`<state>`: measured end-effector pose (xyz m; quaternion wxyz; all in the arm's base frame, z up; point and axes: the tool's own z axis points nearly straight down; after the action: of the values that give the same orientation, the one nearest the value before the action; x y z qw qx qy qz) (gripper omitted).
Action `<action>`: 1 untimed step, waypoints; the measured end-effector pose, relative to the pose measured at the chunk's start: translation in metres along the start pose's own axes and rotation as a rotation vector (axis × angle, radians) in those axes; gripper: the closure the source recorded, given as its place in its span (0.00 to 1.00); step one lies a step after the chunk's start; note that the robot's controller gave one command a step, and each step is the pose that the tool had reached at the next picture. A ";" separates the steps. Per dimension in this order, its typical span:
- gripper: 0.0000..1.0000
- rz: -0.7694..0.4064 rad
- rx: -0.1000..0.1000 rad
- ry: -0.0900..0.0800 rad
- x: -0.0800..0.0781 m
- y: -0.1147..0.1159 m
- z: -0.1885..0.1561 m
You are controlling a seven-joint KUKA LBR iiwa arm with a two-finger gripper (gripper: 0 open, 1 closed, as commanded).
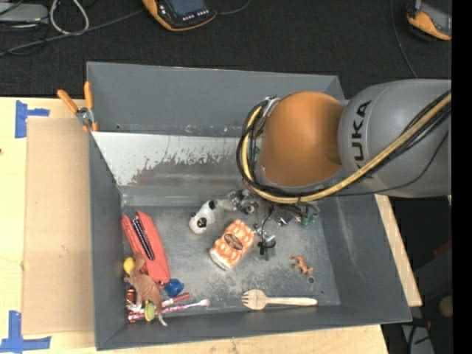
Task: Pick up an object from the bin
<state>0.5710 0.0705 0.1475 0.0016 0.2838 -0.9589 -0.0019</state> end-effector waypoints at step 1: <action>0.00 0.142 0.001 -0.002 -0.002 -0.004 0.039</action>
Offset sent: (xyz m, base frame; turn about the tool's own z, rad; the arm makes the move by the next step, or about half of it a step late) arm 0.0068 -0.0148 -0.0775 0.0032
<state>0.5753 0.0682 0.1086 0.0005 0.2151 -0.9766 -0.0016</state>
